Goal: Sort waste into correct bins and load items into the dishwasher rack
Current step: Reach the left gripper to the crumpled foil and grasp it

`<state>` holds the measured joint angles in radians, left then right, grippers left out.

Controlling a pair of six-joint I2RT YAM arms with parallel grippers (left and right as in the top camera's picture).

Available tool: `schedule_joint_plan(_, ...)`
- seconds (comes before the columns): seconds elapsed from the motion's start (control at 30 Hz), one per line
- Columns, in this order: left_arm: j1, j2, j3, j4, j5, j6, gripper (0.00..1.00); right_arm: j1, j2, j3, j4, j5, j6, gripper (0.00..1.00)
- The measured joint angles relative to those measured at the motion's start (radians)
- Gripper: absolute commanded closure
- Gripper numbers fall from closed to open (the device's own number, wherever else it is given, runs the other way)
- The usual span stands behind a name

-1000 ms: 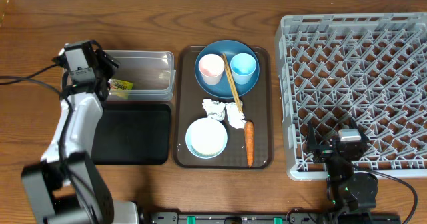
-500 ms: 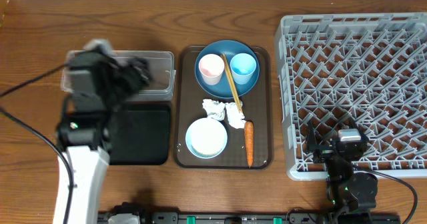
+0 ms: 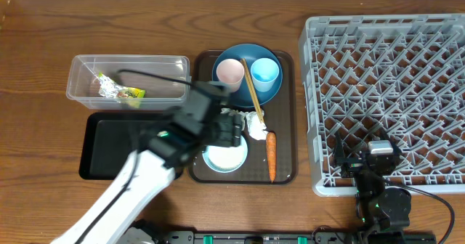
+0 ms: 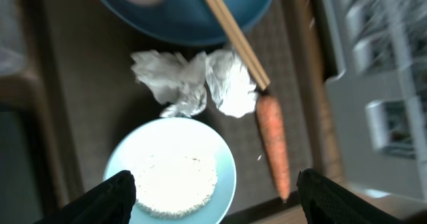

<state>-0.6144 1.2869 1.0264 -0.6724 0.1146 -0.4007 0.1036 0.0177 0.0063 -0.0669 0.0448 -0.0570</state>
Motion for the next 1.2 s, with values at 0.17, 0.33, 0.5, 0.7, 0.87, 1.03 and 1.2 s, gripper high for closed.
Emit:
schedule_joint_plan(0.17, -0.049, 0.147, 0.0, 0.028, -0.087, 0.006, 0.2, 0.0, 0.0, 0.0, 0.0, 0.0, 0.0, 0.01)
schedule_joint_plan(0.33, -0.05, 0.259, 0.0, 0.099, -0.13, 0.006, 0.2, 0.0, 0.0, 0.0, 0.0, 0.0, 0.0, 0.01)
schedule_joint_plan(0.5, -0.05, 0.332, 0.0, 0.155, -0.149, 0.009, 0.2, 0.0, 0.0, 0.0, 0.0, 0.0, 0.0, 0.01)
schedule_joint_plan(0.7, -0.05, 0.397, 0.0, 0.197, -0.153, 0.008, 0.21, 0.0, 0.0, 0.0, 0.0, 0.0, 0.0, 0.01)
schedule_joint_plan(0.87, -0.05, 0.448, 0.0, 0.244, -0.164, 0.009, 0.37, 0.0, 0.0, 0.0, 0.0, 0.0, 0.0, 0.01)
schedule_joint_plan(1.03, -0.05, 0.46, 0.0, 0.254, -0.217, 0.006, 0.6, 0.0, 0.0, 0.0, 0.0, 0.0, 0.0, 0.01)
schedule_joint_plan(1.2, -0.05, 0.46, 0.0, 0.258, -0.252, 0.01, 0.81, 0.0, 0.0, 0.0, 0.0, 0.0, 0.0, 0.01)
